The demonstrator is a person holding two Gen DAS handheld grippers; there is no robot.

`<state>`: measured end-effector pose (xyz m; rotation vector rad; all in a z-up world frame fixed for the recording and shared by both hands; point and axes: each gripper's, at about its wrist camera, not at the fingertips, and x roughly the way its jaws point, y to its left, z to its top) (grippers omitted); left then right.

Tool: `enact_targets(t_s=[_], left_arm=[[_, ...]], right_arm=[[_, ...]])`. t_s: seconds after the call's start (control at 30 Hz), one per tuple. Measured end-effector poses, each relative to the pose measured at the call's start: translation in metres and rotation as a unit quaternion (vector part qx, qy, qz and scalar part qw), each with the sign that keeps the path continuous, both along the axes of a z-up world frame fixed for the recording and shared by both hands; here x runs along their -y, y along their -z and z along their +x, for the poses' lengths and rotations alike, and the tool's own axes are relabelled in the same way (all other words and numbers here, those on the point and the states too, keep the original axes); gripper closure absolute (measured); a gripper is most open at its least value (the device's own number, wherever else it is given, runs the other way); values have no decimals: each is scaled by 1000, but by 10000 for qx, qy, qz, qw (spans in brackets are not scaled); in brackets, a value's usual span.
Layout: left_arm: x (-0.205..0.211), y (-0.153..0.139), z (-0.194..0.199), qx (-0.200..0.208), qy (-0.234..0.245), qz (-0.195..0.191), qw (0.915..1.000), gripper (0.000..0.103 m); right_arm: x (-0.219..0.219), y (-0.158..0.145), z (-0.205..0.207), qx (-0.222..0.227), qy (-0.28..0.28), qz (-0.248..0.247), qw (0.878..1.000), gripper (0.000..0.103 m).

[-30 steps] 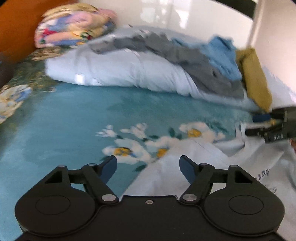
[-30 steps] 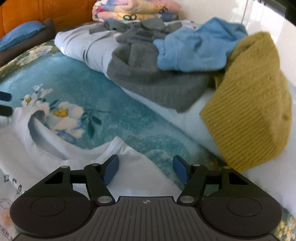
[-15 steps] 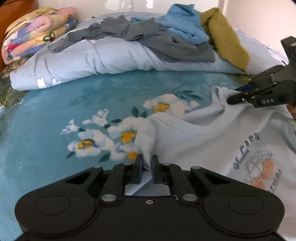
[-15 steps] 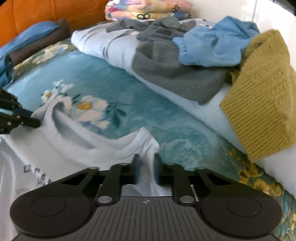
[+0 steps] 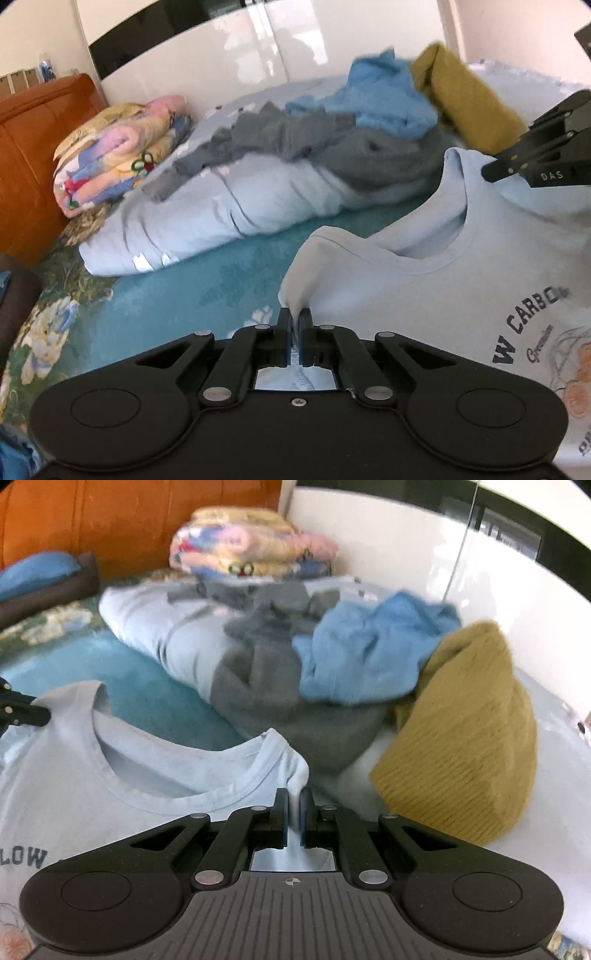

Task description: Fold clothes

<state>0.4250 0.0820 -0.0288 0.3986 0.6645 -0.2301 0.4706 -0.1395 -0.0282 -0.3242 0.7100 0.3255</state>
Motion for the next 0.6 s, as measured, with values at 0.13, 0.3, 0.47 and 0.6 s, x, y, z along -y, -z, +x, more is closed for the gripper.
enact_targets(t_s=[0.13, 0.3, 0.47, 0.6], left_arm=[[3, 18, 7, -214, -113, 30, 9997, 101], [-1, 29, 10, -395, -181, -42, 9990, 100], [-7, 22, 5, -436, -277, -337, 9981, 95], [-12, 0, -10, -351, -302, -460, 9979, 77]], right_arm=[[-1, 18, 8, -264, 108, -15, 9996, 99], [-2, 32, 10, -401, 144, -50, 9991, 98], [-3, 32, 9, -453, 142, -108, 9988, 98], [0, 19, 4, -431, 172, -15, 9989, 81]])
